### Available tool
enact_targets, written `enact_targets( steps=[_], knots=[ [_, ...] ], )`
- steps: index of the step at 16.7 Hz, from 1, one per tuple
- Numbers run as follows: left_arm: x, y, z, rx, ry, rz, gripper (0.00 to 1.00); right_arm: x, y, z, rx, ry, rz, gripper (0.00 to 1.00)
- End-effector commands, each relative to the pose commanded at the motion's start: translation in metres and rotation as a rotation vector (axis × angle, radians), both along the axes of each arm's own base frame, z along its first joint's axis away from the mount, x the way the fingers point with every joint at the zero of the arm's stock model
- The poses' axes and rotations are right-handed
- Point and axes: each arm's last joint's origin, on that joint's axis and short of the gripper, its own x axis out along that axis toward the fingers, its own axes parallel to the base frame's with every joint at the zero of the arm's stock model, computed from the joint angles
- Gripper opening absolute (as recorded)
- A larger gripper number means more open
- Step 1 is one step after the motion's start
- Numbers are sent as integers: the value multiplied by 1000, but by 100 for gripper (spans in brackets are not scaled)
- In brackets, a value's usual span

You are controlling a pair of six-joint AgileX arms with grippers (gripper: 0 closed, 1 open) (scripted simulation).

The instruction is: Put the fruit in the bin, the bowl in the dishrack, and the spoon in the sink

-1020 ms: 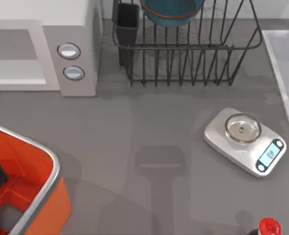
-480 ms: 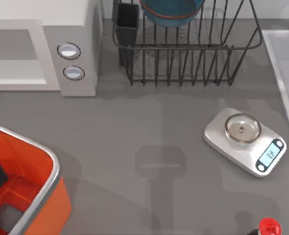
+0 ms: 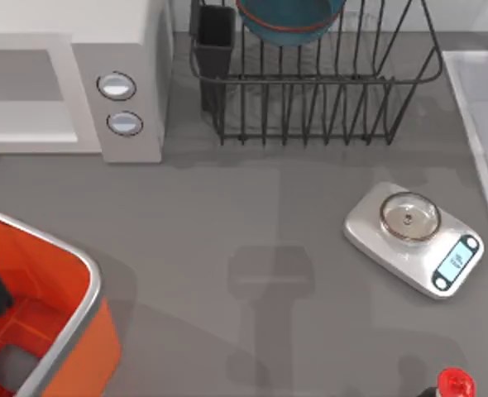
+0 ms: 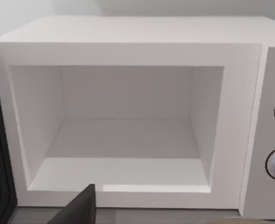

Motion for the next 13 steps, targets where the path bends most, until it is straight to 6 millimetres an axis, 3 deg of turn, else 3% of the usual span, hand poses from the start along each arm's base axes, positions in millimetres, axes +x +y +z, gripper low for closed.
enact_targets(
  steps=[8,13],
  knots=[
    [0,0,0,0,0,0,100,-2,-1,-32,2,-3,0,0],
    [0,0,0,0,0,0,100,-2,-1,-34,3,-3,0,0]
  ],
)
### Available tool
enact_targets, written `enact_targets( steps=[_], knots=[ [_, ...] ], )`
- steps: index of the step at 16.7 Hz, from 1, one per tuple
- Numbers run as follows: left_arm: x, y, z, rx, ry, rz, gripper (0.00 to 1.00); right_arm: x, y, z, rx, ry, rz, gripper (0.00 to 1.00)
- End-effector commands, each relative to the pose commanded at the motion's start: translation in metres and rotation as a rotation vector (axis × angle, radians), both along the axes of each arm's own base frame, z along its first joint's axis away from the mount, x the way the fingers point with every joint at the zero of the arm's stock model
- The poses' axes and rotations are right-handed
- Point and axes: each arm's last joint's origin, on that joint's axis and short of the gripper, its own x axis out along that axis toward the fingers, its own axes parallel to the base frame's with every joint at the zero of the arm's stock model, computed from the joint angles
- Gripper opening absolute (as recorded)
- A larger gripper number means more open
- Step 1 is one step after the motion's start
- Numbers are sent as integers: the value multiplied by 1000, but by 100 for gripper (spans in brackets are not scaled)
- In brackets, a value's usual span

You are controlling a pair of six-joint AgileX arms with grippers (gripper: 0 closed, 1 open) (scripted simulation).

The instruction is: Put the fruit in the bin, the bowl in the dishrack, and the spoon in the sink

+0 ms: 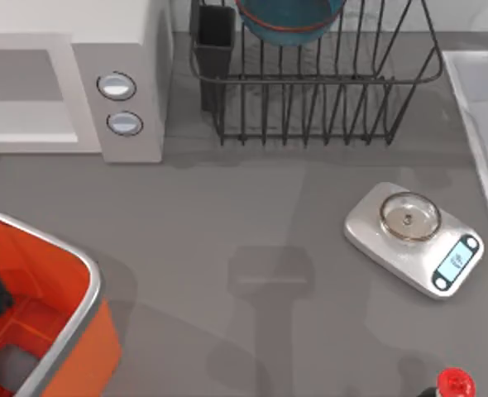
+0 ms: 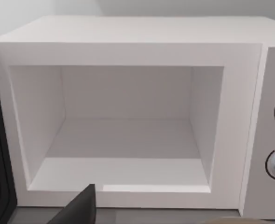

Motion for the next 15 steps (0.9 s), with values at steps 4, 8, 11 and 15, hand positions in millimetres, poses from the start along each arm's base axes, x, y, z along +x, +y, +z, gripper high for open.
enact_targets(
  steps=[4,8,11,15],
  knots=[
    [0,0,0,0,0,0,100,0,0,0,0,0,0,30],
    [0,0,0,0,0,0,100,0,0,0,0,0,0,60],
    [0,0,0,0,0,0,100,0,0,0,0,0,0,83],
    [0,0,0,0,0,0,100,0,0,0,0,0,0,100]
  ],
)
